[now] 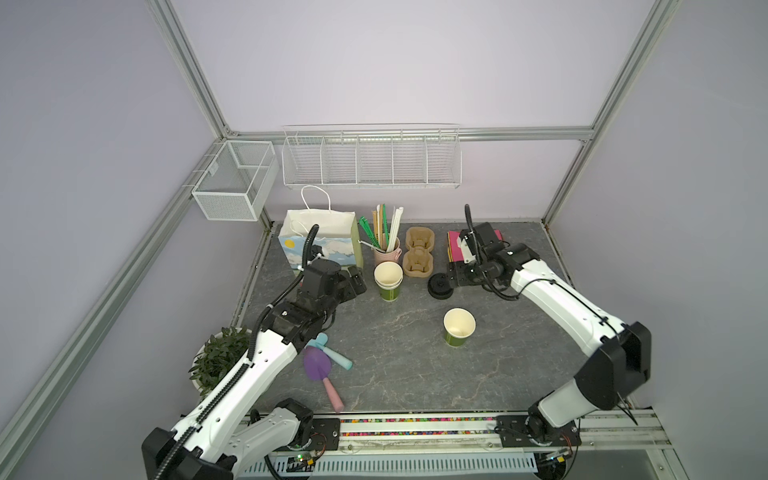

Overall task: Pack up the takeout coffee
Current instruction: 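Move the right gripper over the black cup lid beside the carrier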

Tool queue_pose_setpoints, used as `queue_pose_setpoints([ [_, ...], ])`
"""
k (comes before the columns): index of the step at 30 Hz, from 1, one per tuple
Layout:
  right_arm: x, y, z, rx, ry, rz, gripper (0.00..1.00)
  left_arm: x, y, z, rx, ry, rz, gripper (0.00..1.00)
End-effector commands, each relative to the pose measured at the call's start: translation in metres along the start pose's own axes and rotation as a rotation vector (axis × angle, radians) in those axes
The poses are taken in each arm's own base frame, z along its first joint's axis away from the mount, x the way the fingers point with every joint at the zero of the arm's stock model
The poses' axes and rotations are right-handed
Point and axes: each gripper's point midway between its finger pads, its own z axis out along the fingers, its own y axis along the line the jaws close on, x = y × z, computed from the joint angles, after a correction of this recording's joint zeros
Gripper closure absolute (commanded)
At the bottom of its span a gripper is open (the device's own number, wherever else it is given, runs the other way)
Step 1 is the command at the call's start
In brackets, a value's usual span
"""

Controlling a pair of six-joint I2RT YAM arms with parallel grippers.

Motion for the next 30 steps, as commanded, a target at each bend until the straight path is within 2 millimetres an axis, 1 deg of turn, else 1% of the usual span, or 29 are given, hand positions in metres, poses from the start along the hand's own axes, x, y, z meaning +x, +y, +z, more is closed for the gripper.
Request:
queue_pose_setpoints([
  [1, -0.001, -0.007, 0.018, 0.092, 0.041, -0.075, 0.16, 0.009, 0.020, -0.017, -0.095, 0.070, 0.157, 0.01],
  [5, -0.007, -0.003, 0.045, 0.113, 0.073, -0.099, 0.16, 0.005, 0.045, -0.022, -0.219, 0.037, 0.251, 0.01],
  [7, -0.011, -0.002, 0.055, 0.125, 0.078, -0.111, 0.16, 0.000, 0.054, -0.025, -0.255, -0.009, 0.256, 0.01],
  [9, -0.014, 0.000, 0.064, 0.127, 0.085, -0.125, 0.16, 0.000, 0.058, -0.025, -0.256, -0.057, 0.248, 0.01],
  [14, -0.017, 0.000, 0.085, 0.151, 0.107, -0.141, 0.16, -0.007, 0.064, -0.037, -0.251, -0.122, 0.223, 0.01],
  [17, -0.017, -0.002, 0.096, 0.187, 0.124, -0.155, 0.16, -0.006, 0.066, -0.039, -0.251, -0.128, 0.221, 0.01],
  [23, -0.017, 0.000, 0.109, 0.220, 0.137, -0.190, 0.13, -0.008, 0.068, -0.042, -0.257, -0.138, 0.219, 0.01],
  [30, -0.009, -0.004, 0.122, 0.243, 0.162, -0.198, 0.07, -0.008, 0.068, -0.042, -0.255, -0.139, 0.219, 0.01],
])
